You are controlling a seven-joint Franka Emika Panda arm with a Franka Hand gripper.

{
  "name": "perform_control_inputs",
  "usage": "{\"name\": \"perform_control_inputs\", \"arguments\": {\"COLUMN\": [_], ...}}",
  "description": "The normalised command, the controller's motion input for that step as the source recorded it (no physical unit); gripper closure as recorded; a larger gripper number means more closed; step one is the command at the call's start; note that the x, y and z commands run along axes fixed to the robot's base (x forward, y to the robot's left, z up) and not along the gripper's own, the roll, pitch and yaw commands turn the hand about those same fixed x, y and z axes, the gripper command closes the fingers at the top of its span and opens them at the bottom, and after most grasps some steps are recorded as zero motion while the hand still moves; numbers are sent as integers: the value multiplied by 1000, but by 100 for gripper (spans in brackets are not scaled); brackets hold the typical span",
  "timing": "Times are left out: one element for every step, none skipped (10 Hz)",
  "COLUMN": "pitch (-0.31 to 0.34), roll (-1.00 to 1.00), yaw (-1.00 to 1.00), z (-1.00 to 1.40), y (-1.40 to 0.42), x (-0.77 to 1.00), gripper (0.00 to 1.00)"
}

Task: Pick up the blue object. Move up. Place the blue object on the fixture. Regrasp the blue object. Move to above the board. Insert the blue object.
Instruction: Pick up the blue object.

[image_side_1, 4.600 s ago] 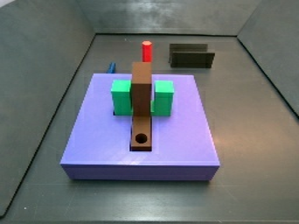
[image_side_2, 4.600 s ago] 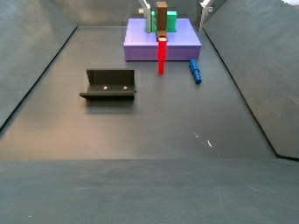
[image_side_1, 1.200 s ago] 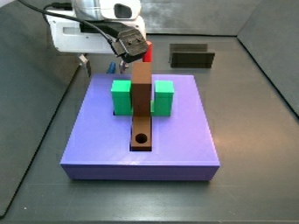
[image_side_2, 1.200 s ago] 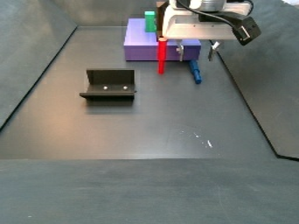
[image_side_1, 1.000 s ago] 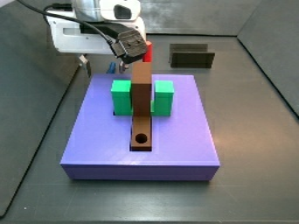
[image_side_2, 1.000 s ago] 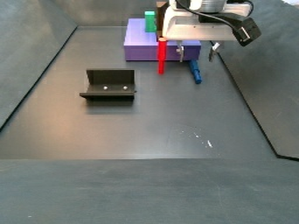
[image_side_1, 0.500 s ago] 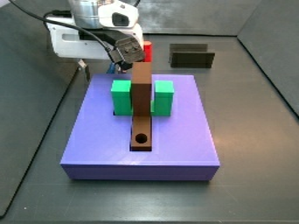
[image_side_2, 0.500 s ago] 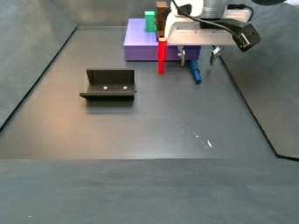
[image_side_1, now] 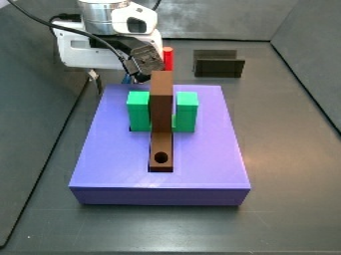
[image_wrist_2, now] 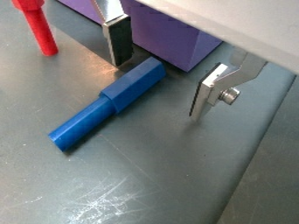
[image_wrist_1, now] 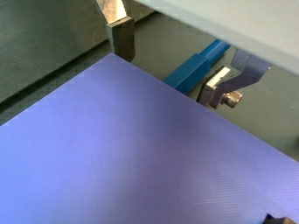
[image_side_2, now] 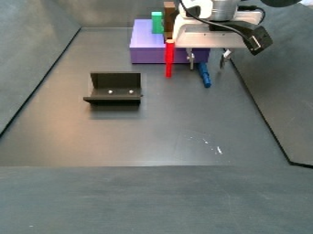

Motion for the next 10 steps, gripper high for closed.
{"name": "perform_control_inputs", "arguments": {"pitch": [-144,-240,-266,-283,-287,-259,-243,-246,-253,-189], "roll": [391,387,396,403,414,427,433,430,427,500], "yaw": [-6,-51,-46,-43,-37,-9,0,-3,0,0], "z": [-157,-203,-197,-143,-126,-157,-171,-163,-149,-77], "y": [0,-23,-31,-9,0,-11,-17,-14,-11,-91], "x": [31,0,14,46,46,23,57,86,97,94], "gripper": [0,0,0,0,0,0,0,0,0,0]}}
